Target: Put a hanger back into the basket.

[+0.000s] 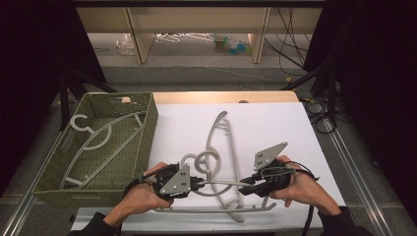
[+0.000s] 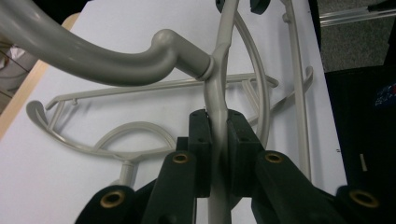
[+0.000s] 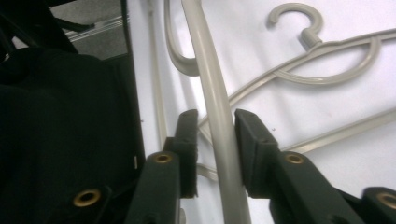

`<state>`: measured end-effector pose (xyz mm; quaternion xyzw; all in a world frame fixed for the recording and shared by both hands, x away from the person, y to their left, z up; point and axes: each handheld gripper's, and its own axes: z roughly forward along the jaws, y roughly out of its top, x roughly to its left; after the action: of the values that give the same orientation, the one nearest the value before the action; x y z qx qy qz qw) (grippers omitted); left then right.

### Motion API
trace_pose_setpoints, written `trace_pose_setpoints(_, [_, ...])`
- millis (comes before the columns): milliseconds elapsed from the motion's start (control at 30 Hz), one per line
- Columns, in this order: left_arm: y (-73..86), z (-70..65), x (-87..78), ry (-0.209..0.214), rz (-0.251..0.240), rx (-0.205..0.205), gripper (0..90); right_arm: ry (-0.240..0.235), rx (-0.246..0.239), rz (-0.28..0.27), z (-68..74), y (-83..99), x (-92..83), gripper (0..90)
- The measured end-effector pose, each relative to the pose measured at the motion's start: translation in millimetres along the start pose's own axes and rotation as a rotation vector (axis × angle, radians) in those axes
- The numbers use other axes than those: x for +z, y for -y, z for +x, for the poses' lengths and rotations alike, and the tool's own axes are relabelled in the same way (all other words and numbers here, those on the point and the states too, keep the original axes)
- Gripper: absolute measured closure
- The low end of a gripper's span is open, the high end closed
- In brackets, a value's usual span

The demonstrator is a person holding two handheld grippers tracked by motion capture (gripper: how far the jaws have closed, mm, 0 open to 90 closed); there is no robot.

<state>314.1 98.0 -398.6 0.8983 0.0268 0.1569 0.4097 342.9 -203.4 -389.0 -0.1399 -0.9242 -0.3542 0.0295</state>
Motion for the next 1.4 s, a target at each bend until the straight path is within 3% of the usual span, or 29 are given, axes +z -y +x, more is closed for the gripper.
trace_pose_setpoints(100, [1.6, 2.4, -1.5, -0.023, 0.013, -0.055, 81.7, 0.057, 0.020, -0.005, 1.8, -1.9, -0.7, 55.8])
trace_pose_setpoints(200, [4.4, 5.3, -4.2, -0.039, 0.001, -0.134, 81.7, 0.125, 0.038, -0.017, 2.7, -5.3, -2.9, 48.7])
trace_pose_setpoints(233, [4.4, 5.3, -4.2, -0.039, 0.001, -0.134, 81.7, 0.150, 0.043, -0.029, 3.3, -6.4, -3.7, 44.8])
trace_pose_setpoints(267, [5.2, 6.7, -6.2, -0.052, 0.000, -0.165, 81.7, 0.162, 0.049, -0.040, 3.8, -7.3, -4.0, 43.2])
trace_pose_setpoints(367, [7.8, 10.9, -10.1, -0.072, 0.030, -0.176, 81.7, 0.230, 0.073, -0.101, 3.4, -11.3, -9.3, 39.4])
trace_pose_setpoints(400, [9.0, 11.0, -10.2, -0.081, 0.019, -0.199, 81.7, 0.249, 0.081, -0.113, 3.7, -12.2, -11.2, 39.3])
trace_pose_setpoints(433, [10.0, 12.9, -12.2, -0.088, 0.028, -0.191, 81.7, 0.272, 0.078, -0.131, 3.2, -13.0, -13.1, 38.6])
trace_pose_setpoints(500, [10.7, 15.9, -15.6, -0.094, 0.037, -0.213, 81.7, 0.298, 0.103, -0.155, 3.7, -14.0, -17.1, 37.4])
trace_pose_setpoints(600, [10.7, 18.7, -21.3, -0.122, 0.034, -0.238, 81.7, 0.323, 0.101, -0.186, 4.0, -14.7, -20.8, 37.3])
trace_pose_setpoints(700, [10.9, 22.3, -28.7, -0.149, 0.022, -0.295, 81.7, 0.322, 0.125, -0.167, 8.7, -15.0, -23.7, 36.2])
trace_pose_setpoints(967, [14.6, 32.9, -47.6, -0.207, -0.029, -0.426, 81.7, 0.344, 0.128, -0.201, 21.8, -16.4, -23.3, 35.0])
trace_pose_setpoints(1233, [5.9, 40.4, -71.4, -0.239, -0.081, -0.466, 81.7, 0.326, 0.120, -0.166, 30.3, -9.6, -15.9, 35.0])
trace_pose_setpoints(1400, [5.8, 44.7, -90.2, -0.282, -0.120, -0.485, 81.7, 0.317, 0.137, -0.165, 30.9, -2.0, -10.5, 34.3])
